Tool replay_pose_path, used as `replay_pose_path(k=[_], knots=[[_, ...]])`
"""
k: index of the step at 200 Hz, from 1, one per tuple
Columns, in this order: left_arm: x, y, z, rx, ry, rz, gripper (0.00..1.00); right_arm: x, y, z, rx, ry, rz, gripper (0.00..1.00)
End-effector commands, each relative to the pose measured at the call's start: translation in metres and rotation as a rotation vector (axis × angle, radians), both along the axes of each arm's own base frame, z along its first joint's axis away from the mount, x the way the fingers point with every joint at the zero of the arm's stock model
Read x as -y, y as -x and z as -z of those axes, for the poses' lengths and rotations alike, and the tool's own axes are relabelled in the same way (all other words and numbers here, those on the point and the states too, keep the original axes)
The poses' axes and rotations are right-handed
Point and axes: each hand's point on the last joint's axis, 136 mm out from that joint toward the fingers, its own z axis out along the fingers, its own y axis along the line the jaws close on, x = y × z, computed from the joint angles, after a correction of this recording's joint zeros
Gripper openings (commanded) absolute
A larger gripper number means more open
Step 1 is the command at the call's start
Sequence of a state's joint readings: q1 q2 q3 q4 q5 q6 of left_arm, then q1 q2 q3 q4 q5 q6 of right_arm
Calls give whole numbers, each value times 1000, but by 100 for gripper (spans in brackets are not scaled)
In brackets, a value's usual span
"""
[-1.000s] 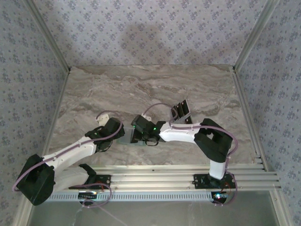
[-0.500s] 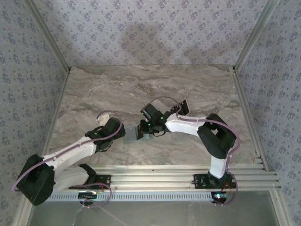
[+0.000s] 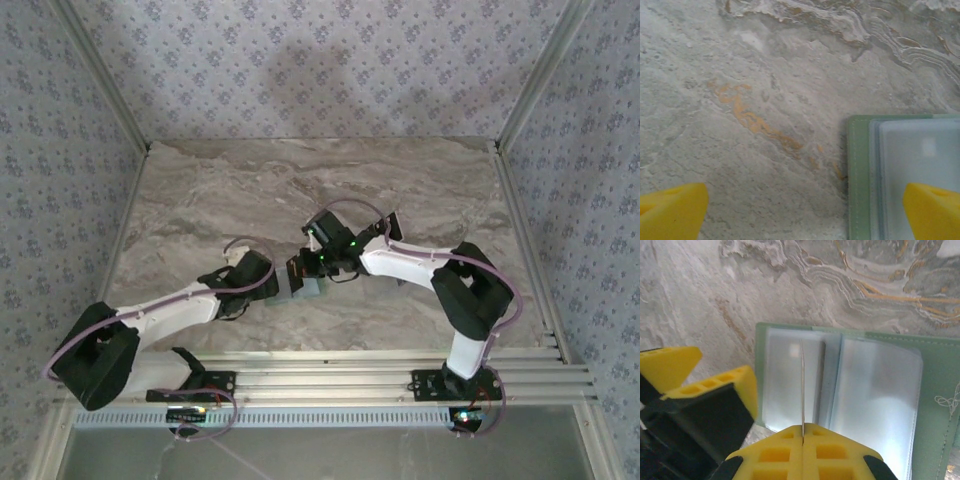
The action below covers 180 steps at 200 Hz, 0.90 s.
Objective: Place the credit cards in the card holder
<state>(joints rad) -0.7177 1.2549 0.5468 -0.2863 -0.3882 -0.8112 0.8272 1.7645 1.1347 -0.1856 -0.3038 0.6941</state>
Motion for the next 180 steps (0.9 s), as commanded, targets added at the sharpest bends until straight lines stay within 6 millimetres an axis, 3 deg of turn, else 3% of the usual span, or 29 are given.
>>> replay_pose_path(k=[1, 53, 92, 180], knots=[[13, -8, -10, 30, 13, 25, 100, 7, 0, -3, 3, -6, -4, 0], [23, -8, -12, 50, 9, 55, 100, 28, -4, 29, -41, 32, 52, 0], [23, -3, -4, 36, -9, 62, 100, 34, -2, 41, -59, 37, 67, 0], [-8, 19, 19, -29, -90, -15, 100, 33, -1, 43, -68, 31, 78, 0]])
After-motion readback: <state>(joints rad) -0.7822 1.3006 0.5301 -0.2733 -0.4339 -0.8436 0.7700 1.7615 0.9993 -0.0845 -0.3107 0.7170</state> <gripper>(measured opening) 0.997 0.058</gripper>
